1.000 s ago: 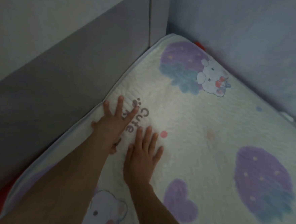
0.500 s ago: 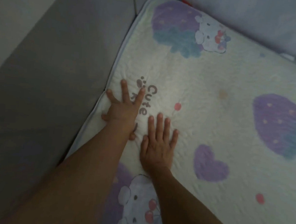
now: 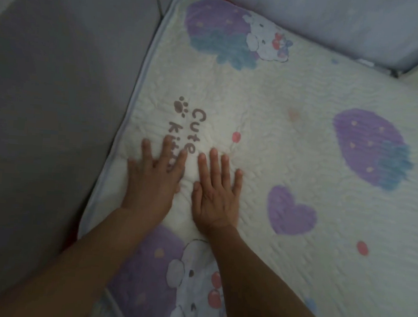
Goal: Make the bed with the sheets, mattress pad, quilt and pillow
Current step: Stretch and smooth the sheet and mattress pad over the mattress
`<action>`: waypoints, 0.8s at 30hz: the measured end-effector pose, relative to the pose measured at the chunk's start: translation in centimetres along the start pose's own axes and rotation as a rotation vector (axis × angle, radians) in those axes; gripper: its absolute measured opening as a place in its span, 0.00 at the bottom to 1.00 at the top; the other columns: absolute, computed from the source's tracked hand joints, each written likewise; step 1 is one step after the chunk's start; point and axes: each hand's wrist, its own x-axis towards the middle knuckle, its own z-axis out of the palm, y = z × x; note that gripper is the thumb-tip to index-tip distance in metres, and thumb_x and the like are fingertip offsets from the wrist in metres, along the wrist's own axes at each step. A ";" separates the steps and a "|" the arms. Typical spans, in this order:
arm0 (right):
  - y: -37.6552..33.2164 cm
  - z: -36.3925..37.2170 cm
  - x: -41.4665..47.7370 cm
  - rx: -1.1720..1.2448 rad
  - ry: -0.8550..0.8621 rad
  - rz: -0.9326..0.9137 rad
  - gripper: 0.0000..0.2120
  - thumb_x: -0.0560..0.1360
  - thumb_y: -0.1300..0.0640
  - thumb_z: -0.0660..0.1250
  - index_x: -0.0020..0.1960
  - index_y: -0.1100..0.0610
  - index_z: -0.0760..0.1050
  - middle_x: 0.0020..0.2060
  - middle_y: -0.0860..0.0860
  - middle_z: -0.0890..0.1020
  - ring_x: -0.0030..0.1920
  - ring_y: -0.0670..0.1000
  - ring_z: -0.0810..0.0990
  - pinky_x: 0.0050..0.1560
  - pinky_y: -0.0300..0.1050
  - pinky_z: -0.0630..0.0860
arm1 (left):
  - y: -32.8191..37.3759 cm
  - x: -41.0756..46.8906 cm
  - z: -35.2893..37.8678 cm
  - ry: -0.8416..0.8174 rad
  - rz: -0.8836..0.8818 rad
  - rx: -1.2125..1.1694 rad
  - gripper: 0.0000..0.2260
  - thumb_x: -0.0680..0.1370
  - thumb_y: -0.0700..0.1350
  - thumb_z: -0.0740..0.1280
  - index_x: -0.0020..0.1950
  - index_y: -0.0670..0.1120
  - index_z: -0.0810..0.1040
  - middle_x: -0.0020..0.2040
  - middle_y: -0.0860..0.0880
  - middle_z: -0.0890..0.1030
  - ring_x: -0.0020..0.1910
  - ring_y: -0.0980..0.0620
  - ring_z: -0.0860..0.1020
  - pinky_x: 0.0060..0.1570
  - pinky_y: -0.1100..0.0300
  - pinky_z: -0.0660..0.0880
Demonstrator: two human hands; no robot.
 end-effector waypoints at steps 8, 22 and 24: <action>0.1 0.2 -0.3 0.006 0.090 -0.026 0.28 0.79 0.46 0.45 0.78 0.47 0.45 0.78 0.48 0.48 0.78 0.51 0.45 0.75 0.61 0.44 | -1.6 -4.4 5.4 0.339 0.105 -0.015 0.26 0.78 0.46 0.53 0.77 0.51 0.55 0.77 0.44 0.58 0.76 0.39 0.55 0.72 0.40 0.52; 3.1 -2.3 -11.6 0.006 -0.241 -0.156 0.27 0.82 0.44 0.47 0.77 0.44 0.39 0.77 0.45 0.40 0.77 0.50 0.38 0.73 0.58 0.36 | 1.0 -6.5 4.5 0.224 -0.024 0.055 0.28 0.79 0.43 0.51 0.78 0.50 0.47 0.78 0.46 0.49 0.76 0.41 0.50 0.72 0.41 0.45; 3.1 -1.9 -11.7 -0.022 -0.246 -0.152 0.27 0.82 0.43 0.46 0.77 0.43 0.38 0.77 0.45 0.39 0.77 0.50 0.38 0.73 0.59 0.36 | 2.1 -9.4 4.0 0.076 -0.031 0.081 0.28 0.80 0.44 0.51 0.78 0.49 0.43 0.78 0.49 0.43 0.77 0.42 0.45 0.72 0.41 0.46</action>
